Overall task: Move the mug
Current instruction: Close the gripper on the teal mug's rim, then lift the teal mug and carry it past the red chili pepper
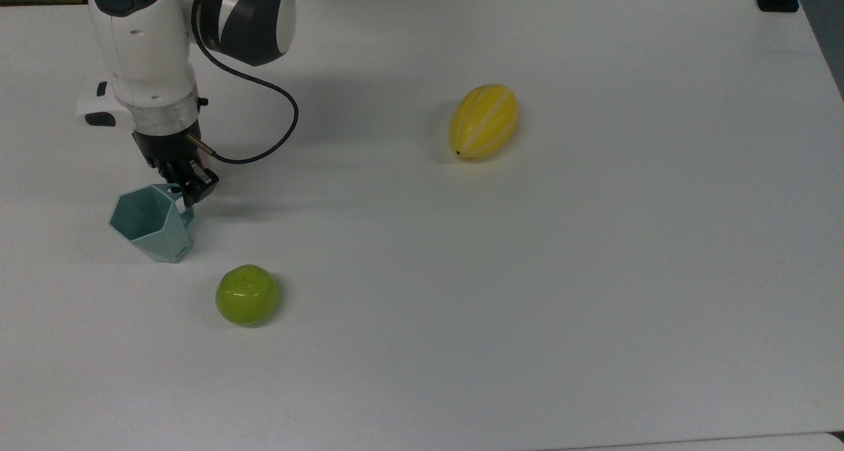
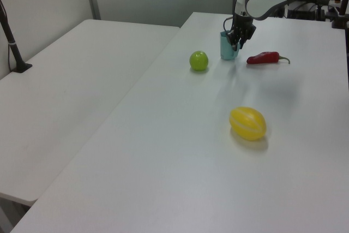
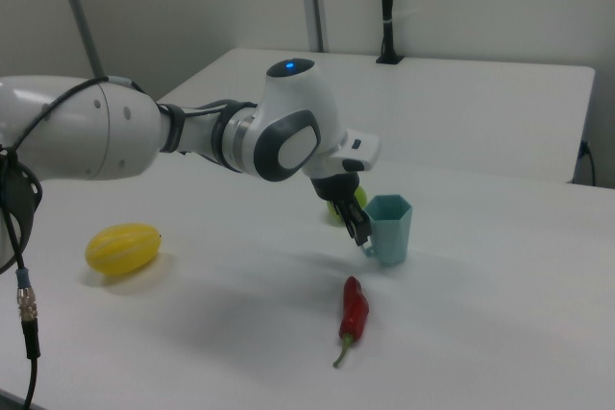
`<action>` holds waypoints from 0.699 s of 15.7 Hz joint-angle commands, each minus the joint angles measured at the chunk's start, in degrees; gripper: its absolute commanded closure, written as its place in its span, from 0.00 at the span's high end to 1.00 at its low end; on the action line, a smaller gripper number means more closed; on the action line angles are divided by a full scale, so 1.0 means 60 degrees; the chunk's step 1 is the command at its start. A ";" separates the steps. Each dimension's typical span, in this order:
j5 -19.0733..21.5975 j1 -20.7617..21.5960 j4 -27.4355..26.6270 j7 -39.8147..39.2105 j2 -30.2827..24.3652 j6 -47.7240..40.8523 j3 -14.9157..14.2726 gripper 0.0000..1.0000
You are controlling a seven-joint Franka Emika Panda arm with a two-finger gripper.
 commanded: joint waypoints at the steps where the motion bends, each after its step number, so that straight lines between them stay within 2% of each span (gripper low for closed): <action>1: -0.0138 0.0064 -0.0294 0.0004 -0.0851 -0.0011 0.0056 0.00; 7: 0.0009 0.0064 -0.0279 -0.0332 -0.2242 -0.1650 0.0641 0.00; 9: 0.0315 0.0064 -0.0279 -0.0638 -0.2740 -0.2309 0.0876 0.00; 11: 0.0827 0.0137 -0.0308 -0.1339 -0.3238 -0.2982 0.0877 0.00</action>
